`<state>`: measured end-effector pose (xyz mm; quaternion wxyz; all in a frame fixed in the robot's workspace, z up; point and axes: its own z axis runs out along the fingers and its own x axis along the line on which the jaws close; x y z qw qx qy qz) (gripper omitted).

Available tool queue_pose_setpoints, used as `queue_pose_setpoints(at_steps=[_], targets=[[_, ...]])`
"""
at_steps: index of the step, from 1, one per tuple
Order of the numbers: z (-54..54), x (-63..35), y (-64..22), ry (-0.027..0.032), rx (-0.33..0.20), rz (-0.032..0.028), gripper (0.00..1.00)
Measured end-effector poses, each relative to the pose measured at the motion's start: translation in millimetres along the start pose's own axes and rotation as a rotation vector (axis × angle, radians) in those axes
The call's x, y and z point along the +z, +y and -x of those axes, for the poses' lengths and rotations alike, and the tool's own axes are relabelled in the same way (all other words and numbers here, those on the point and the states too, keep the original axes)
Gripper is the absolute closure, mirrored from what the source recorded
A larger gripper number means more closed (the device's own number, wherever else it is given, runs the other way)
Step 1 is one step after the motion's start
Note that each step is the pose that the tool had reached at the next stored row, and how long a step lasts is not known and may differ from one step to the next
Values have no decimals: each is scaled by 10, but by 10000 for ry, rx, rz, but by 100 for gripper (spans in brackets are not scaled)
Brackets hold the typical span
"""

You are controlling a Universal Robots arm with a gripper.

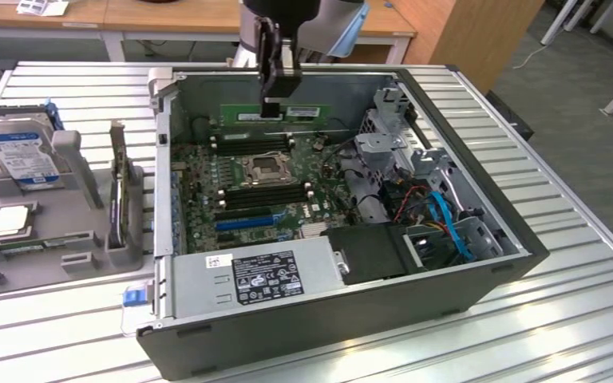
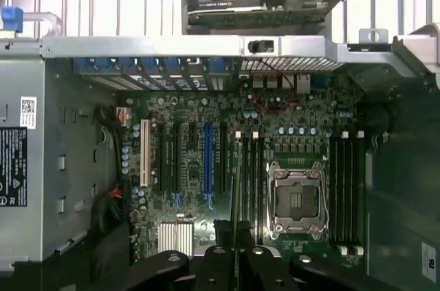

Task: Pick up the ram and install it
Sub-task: 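Pick up the ram and move it above insertion slot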

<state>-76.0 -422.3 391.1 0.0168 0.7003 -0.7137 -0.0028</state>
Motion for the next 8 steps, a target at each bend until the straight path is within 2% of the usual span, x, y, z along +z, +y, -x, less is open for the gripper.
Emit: queue_pose_setpoints(at_steps=[2,5,8], targets=[[3,-1,-21,1,-2,0,87],[87,-2,-27,1,0,-1,87],[88,-3,-28,1,-1,0,87]])
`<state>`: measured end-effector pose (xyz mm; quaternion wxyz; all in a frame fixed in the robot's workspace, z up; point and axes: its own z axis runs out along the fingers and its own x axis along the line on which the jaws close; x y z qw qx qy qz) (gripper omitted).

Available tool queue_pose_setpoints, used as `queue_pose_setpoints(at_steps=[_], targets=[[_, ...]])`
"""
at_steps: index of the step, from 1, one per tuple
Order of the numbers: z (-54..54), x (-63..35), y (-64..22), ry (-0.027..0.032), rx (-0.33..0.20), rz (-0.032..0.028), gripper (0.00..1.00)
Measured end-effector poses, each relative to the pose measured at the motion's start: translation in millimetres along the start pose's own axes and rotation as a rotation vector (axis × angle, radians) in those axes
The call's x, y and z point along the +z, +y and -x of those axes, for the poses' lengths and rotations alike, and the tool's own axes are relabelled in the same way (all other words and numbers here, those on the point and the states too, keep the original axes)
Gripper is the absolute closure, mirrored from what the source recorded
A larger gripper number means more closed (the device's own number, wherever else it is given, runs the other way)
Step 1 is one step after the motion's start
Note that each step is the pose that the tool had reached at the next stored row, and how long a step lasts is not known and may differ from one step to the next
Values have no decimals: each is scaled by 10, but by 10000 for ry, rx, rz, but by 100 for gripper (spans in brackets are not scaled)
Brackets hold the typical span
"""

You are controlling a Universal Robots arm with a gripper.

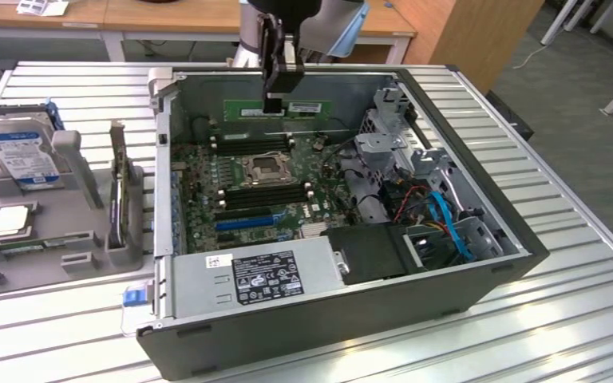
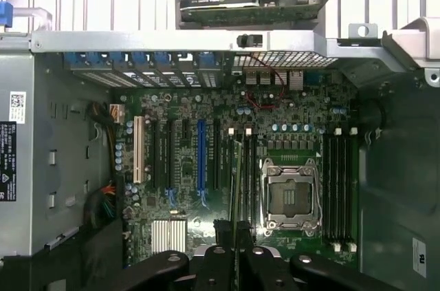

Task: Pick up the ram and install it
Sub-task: 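Pick up the ram and move it above insertion slot, then insert the ram into the slot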

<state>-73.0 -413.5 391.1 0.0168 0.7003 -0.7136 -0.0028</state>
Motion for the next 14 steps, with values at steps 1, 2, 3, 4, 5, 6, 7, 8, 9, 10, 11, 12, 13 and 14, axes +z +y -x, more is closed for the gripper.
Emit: queue_pose_setpoints(at_steps=[1,2,3,4,5,6,7,8,9,10,11,12,13,14], targets=[[0,0,0,1,1,1,87],[1,0,0,1,1,1,87],[1,0,0,0,0,0,87],[1,0,0,0,1,0,87],[1,0,0,0,1,0,87],[1,0,0,0,1,1,87],[1,0,0,0,1,0,87],[1,0,0,1,1,1,87],[1,0,0,1,1,1,87],[1,0,0,0,1,0,87],[1,0,0,0,1,1,87],[1,0,0,1,0,0,87],[1,0,0,0,1,0,87],[1,0,0,0,0,0,87]])
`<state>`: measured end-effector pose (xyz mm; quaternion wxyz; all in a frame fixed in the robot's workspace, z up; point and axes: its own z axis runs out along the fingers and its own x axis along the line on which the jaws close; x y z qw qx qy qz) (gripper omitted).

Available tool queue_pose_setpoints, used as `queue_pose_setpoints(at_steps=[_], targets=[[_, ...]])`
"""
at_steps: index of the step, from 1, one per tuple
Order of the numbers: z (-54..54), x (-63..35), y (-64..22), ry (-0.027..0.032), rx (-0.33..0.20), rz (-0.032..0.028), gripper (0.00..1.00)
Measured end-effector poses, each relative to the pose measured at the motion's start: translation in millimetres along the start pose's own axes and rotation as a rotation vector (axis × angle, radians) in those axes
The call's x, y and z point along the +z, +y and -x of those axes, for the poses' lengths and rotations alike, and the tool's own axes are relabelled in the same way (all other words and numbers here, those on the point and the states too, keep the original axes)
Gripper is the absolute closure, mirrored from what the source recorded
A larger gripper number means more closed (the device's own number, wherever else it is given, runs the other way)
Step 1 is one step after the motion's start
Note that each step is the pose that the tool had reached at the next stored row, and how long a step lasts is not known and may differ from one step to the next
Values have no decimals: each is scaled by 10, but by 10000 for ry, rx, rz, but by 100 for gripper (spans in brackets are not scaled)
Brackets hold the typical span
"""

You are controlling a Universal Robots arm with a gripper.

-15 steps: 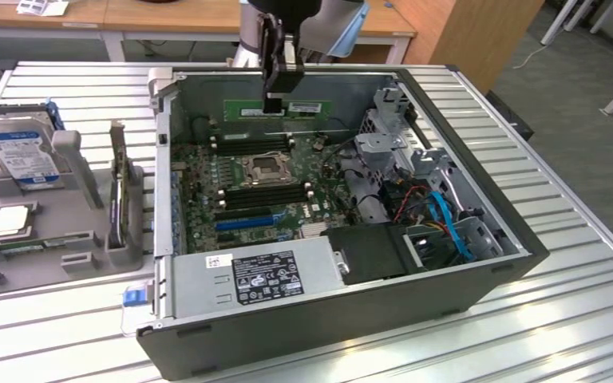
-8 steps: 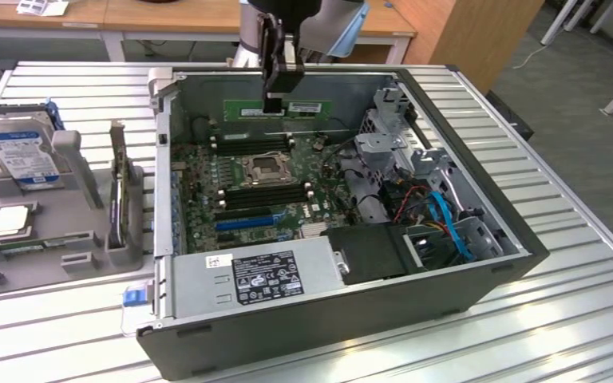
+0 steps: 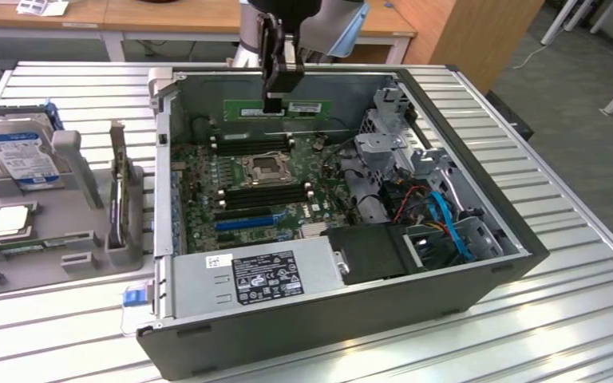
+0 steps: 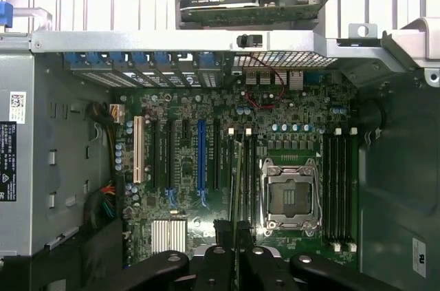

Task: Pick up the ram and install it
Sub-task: 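Insert the ram into the slot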

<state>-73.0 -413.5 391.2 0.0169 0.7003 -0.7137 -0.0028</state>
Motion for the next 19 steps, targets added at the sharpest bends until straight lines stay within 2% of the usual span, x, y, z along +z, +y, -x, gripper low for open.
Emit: queue_pose_setpoints(at_steps=[8,19], targets=[[0,0,0,0,1,0,87],[7,192,-4,18,10,0,87]])
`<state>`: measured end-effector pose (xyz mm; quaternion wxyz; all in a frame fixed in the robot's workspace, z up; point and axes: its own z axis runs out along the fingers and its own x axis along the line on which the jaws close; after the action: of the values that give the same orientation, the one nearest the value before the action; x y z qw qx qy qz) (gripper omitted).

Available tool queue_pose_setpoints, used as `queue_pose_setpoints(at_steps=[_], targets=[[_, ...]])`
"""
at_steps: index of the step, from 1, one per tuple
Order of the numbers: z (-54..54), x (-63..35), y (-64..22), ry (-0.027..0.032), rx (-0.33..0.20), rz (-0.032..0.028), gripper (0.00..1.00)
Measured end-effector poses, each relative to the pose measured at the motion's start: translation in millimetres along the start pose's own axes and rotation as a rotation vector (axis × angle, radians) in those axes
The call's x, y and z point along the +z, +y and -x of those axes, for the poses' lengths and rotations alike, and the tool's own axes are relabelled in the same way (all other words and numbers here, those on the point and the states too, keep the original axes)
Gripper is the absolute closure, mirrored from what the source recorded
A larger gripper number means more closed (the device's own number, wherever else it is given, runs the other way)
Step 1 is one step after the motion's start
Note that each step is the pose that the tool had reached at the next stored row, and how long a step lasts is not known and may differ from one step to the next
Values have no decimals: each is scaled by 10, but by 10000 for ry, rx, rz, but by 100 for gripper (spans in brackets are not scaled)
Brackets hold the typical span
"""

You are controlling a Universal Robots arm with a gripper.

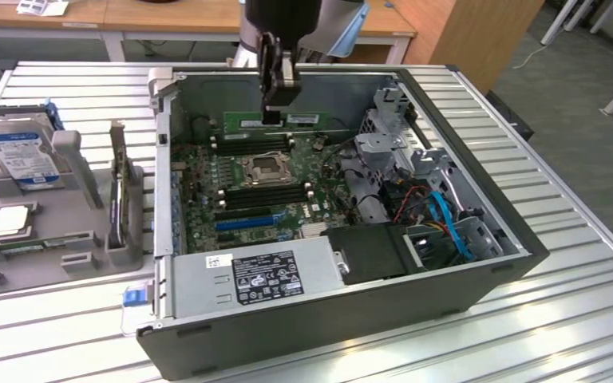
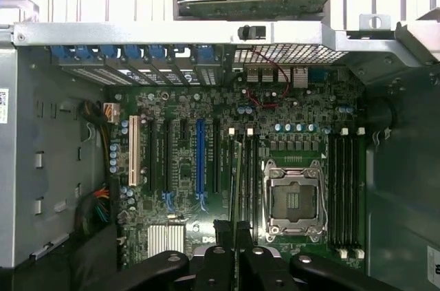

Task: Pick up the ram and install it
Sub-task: 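Insert the ram into the slot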

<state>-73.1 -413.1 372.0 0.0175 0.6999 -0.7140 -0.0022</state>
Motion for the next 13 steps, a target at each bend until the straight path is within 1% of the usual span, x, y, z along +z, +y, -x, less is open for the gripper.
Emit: queue_pose_setpoints(at_steps=[13], targets=[[6,238,-7,-2,7,-1,87]])
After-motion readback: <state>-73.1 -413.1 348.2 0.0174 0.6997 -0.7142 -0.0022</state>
